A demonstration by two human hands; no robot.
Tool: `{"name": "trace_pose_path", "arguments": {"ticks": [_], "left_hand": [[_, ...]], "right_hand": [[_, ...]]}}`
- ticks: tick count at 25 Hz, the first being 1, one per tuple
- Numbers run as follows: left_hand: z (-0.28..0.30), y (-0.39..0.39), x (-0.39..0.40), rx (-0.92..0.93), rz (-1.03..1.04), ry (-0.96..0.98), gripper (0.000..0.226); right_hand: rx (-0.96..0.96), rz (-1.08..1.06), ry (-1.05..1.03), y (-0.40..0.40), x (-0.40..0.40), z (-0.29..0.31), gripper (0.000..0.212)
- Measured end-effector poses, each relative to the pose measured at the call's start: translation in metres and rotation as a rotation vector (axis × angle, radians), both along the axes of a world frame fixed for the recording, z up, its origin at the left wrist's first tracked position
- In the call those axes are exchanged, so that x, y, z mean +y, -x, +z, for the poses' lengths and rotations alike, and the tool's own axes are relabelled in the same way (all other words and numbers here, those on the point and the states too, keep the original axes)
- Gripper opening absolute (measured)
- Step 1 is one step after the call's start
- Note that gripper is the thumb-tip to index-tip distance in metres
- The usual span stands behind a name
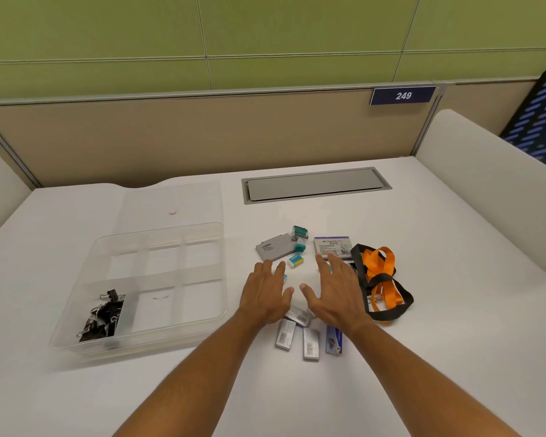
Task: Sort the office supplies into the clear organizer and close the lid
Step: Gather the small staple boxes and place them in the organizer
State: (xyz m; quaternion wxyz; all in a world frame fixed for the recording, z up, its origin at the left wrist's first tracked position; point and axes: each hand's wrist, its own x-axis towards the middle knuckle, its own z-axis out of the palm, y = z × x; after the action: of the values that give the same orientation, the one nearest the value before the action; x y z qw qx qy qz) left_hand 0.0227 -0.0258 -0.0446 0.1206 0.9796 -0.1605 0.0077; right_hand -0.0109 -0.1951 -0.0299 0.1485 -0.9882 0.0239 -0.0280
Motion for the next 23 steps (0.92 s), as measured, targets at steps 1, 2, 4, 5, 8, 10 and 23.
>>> {"name": "trace_pose_path", "arguments": {"ticks": [1, 2, 4, 5, 8, 10, 23], "left_hand": [[-0.001, -0.003, -0.004, 0.017, 0.022, 0.012, 0.059], [-0.003, -0.006, -0.006, 0.038, 0.043, 0.023, 0.055], [-0.007, -0.011, -0.011, 0.064, 0.064, 0.048, 0.046], [-0.009, -0.014, -0.012, 0.067, 0.068, 0.062, 0.041], [-0.01, -0.019, -0.014, 0.073, 0.08, 0.107, 0.031], [-0.008, -0.021, -0.015, 0.074, 0.088, 0.137, 0.032], [-0.007, -0.049, -0.044, 0.13, 0.097, 0.254, 0.041]], "right_hand": [[0.002, -0.005, -0.004, -0.002, -0.003, -0.001, 0.082], [0.007, -0.013, -0.007, -0.004, -0.006, -0.002, 0.081], [0.023, -0.032, -0.011, -0.008, -0.012, -0.004, 0.08], [0.028, -0.038, -0.009, -0.009, -0.015, -0.005, 0.079], [0.026, -0.055, -0.031, -0.012, -0.019, -0.008, 0.076], [0.023, -0.067, -0.057, -0.015, -0.02, -0.009, 0.074], [0.009, -0.114, 0.03, -0.024, -0.028, -0.004, 0.053]]}}
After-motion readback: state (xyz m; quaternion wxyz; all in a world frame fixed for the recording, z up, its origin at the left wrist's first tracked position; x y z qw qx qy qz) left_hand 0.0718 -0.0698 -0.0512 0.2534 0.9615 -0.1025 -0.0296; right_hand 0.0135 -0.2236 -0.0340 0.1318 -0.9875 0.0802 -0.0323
